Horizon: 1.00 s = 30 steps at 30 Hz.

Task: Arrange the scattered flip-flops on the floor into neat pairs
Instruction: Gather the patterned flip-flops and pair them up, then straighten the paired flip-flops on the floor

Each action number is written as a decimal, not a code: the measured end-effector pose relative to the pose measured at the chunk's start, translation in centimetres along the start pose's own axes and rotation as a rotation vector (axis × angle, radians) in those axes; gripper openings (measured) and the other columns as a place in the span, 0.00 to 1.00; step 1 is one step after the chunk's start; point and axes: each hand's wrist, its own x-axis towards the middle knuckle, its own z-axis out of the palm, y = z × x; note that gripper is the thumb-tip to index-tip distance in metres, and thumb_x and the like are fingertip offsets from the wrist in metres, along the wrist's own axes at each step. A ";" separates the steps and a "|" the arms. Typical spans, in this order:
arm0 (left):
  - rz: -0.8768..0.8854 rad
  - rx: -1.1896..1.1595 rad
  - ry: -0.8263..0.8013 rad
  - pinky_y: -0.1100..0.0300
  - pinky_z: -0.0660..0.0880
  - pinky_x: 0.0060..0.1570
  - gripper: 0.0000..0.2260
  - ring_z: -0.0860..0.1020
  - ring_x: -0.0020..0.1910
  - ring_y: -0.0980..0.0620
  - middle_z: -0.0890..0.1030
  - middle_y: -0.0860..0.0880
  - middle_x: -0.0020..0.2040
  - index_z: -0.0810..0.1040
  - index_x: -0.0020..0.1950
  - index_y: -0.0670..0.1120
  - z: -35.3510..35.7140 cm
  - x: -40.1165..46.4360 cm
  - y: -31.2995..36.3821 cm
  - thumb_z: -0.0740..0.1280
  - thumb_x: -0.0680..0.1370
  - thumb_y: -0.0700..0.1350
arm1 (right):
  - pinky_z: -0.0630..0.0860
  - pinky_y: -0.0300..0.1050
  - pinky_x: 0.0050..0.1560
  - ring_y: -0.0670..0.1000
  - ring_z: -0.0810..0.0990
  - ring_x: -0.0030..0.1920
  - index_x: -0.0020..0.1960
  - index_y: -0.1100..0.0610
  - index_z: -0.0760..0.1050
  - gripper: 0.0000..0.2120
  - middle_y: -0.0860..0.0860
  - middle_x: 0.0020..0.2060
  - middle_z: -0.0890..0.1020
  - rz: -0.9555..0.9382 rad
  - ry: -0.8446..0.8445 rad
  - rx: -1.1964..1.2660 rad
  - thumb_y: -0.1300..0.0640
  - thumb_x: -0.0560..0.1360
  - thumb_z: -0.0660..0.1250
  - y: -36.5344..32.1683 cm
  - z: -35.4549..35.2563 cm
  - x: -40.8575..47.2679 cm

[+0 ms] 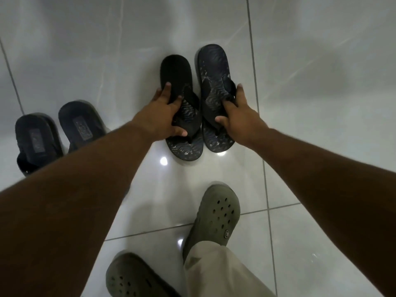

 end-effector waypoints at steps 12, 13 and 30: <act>-0.172 0.046 0.087 0.38 0.56 0.74 0.46 0.49 0.78 0.37 0.47 0.41 0.80 0.49 0.78 0.48 1.0 -15.4 -9.3 0.67 0.70 0.65 | 0.57 0.62 0.74 0.63 0.48 0.78 0.79 0.55 0.50 0.41 0.60 0.79 0.45 -0.150 0.053 -0.105 0.39 0.75 0.64 -11.3 1.5 -5.9; -0.196 0.060 0.071 0.37 0.57 0.73 0.46 0.49 0.78 0.37 0.47 0.41 0.80 0.49 0.78 0.48 1.4 -17.3 -10.8 0.68 0.69 0.65 | 0.56 0.62 0.75 0.63 0.48 0.78 0.79 0.55 0.50 0.41 0.60 0.79 0.45 -0.184 0.010 -0.097 0.40 0.75 0.64 -13.7 2.5 -6.4; -0.188 -0.065 0.077 0.36 0.56 0.74 0.52 0.40 0.77 0.34 0.40 0.47 0.80 0.46 0.79 0.53 6.7 -21.6 -33.7 0.71 0.64 0.67 | 0.59 0.64 0.73 0.69 0.43 0.76 0.80 0.51 0.48 0.45 0.52 0.79 0.36 -0.151 -0.229 -0.309 0.46 0.72 0.71 -34.0 17.7 -0.7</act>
